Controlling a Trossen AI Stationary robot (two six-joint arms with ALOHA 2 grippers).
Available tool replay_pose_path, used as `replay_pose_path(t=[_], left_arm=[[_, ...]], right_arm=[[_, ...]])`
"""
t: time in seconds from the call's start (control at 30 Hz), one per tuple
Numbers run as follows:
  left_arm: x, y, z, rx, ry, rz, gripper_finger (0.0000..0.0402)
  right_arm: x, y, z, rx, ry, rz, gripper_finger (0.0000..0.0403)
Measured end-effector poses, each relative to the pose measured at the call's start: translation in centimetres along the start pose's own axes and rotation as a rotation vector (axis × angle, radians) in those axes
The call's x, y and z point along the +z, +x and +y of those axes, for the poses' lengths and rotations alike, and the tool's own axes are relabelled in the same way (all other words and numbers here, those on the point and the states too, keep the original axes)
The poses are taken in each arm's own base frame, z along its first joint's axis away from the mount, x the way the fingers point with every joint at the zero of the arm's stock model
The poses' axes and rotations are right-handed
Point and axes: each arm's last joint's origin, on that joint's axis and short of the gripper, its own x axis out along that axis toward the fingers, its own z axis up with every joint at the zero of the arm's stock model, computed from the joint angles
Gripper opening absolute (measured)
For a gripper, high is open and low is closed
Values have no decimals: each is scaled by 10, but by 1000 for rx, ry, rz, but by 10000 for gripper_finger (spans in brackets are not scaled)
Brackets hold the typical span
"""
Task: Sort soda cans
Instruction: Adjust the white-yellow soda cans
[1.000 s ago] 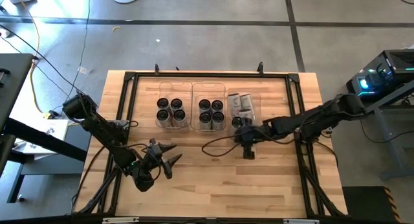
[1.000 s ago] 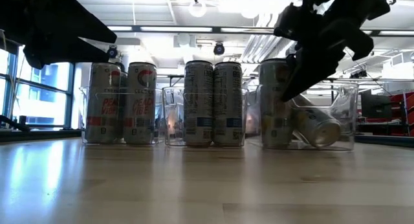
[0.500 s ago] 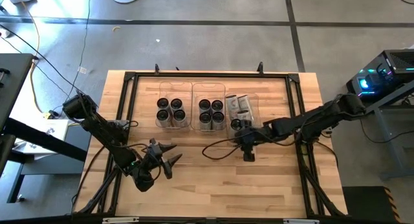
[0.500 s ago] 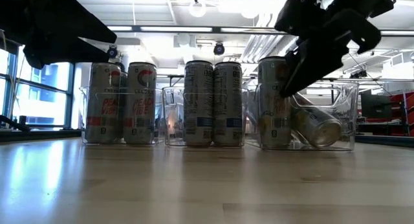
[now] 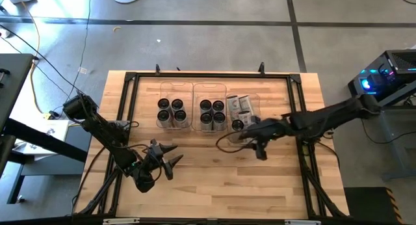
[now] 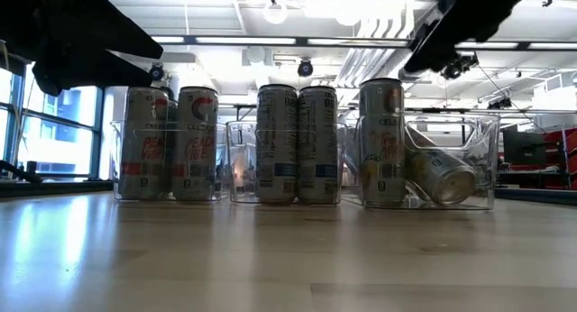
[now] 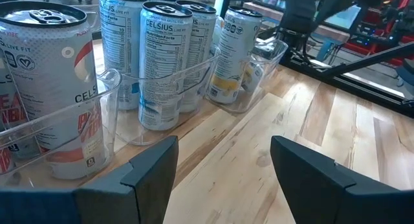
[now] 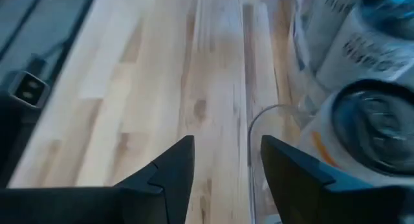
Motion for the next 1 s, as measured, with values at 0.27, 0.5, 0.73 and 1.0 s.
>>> replay_pose_path(t=[0.27,0.5,0.73,1.0], left_arm=[[1,1,0,3,-7,-2,241],[8,13,-3,1,-19,-5,241],[19,25,-10,-59,21,2,241],[22,30,-9,-50,20,-2,241]], right_arm=[[14,-50,-26,-294,114,-174,167],[24,-42,-99,-475,141,22,125],[25,-23,-174,-612,181,190,44],[21,-5,-210,-520,239,268,10]])
